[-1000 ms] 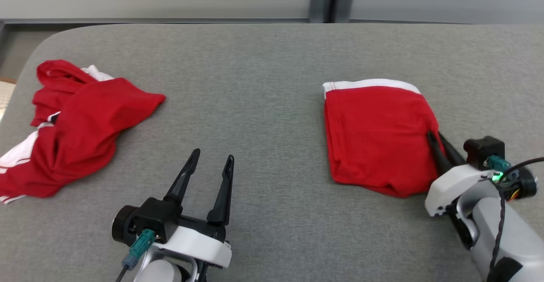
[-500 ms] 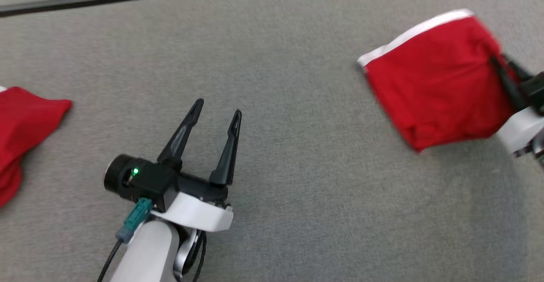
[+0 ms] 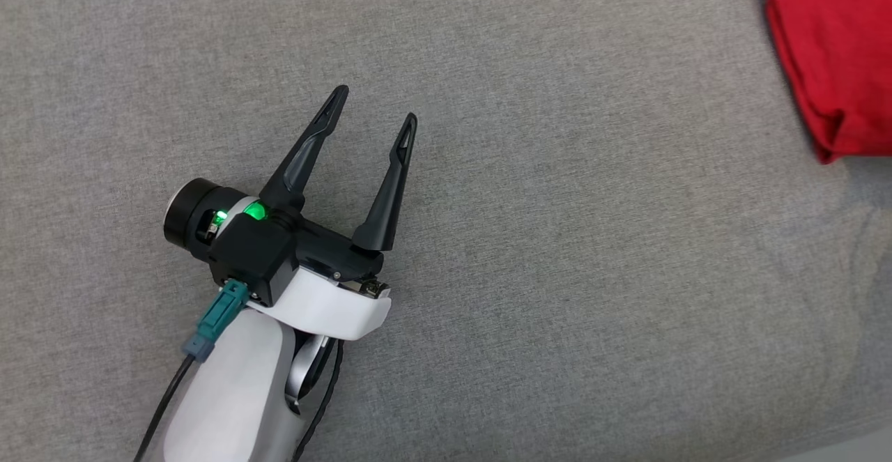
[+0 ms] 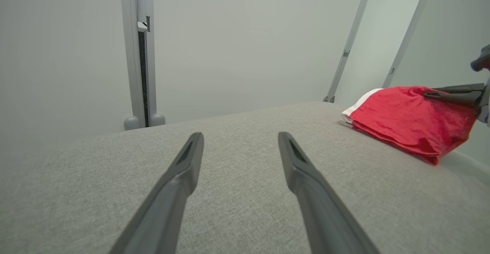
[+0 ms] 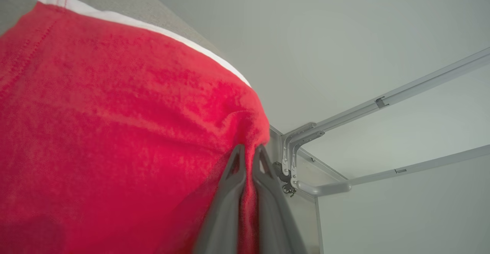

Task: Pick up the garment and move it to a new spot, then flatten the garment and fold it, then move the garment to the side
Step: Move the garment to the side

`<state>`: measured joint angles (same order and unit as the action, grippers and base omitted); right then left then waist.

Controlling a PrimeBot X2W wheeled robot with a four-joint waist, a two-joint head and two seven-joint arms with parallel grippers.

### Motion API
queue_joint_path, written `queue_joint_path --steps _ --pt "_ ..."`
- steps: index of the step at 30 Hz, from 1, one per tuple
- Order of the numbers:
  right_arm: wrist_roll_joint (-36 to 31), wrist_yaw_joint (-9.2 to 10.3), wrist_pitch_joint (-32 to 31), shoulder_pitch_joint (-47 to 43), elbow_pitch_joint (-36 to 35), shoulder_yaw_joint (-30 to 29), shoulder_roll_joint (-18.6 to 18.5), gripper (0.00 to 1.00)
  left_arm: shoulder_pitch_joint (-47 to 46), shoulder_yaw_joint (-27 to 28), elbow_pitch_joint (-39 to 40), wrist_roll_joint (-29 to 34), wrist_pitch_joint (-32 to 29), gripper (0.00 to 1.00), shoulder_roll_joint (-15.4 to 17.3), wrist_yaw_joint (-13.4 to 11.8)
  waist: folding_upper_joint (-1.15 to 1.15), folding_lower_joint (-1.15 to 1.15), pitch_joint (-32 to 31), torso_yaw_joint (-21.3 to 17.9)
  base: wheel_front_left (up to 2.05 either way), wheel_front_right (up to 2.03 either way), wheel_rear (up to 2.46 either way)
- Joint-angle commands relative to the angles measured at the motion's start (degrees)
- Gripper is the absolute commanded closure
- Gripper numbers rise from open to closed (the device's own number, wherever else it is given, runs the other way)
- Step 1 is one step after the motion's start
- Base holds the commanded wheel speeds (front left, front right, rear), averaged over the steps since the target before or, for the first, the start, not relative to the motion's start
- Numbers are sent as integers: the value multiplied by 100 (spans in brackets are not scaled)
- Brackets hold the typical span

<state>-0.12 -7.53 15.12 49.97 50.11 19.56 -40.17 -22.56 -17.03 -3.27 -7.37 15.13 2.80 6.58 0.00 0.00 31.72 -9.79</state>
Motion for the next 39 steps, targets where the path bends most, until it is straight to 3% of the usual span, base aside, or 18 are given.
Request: queue_joint_path --steps 1,5,6,7,13,21,33,39 --pt "-51 8 3 103 86 -164 -53 100 -57 29 28 8 1 0 23 39 0 0 71 54 0 0 0" --pt "-223 7 3 88 247 -393 -3 100 -24 50 -18 45 1 0 20 47 0 0 96 132 0 0 0" --pt "-247 8 3 93 265 -463 9 64 -17 54 -28 50 1 0 20 50 0 0 87 149 0 0 0" --pt "-271 7 3 91 292 -537 33 0 -10 55 -39 38 1 0 22 55 0 0 71 167 0 0 0" --pt "-435 7 3 -65 132 -916 336 0 75 51 -81 -97 1 0 19 52 0 0 -236 266 0 0 0" --pt "-276 7 4 -511 -431 -1332 990 0 353 -28 -68 -399 1 0 20 -186 0 0 -1078 544 0 0 0" --pt "695 5 4 -1557 -1421 -1532 2241 0 993 405 -205 -467 1 0 21 -483 0 0 -2025 1223 0 0 0" --pt "920 6 4 -2126 -1699 -1397 2605 0 1264 567 -385 -498 1 0 18 -501 0 0 -2343 1429 0 0 0"
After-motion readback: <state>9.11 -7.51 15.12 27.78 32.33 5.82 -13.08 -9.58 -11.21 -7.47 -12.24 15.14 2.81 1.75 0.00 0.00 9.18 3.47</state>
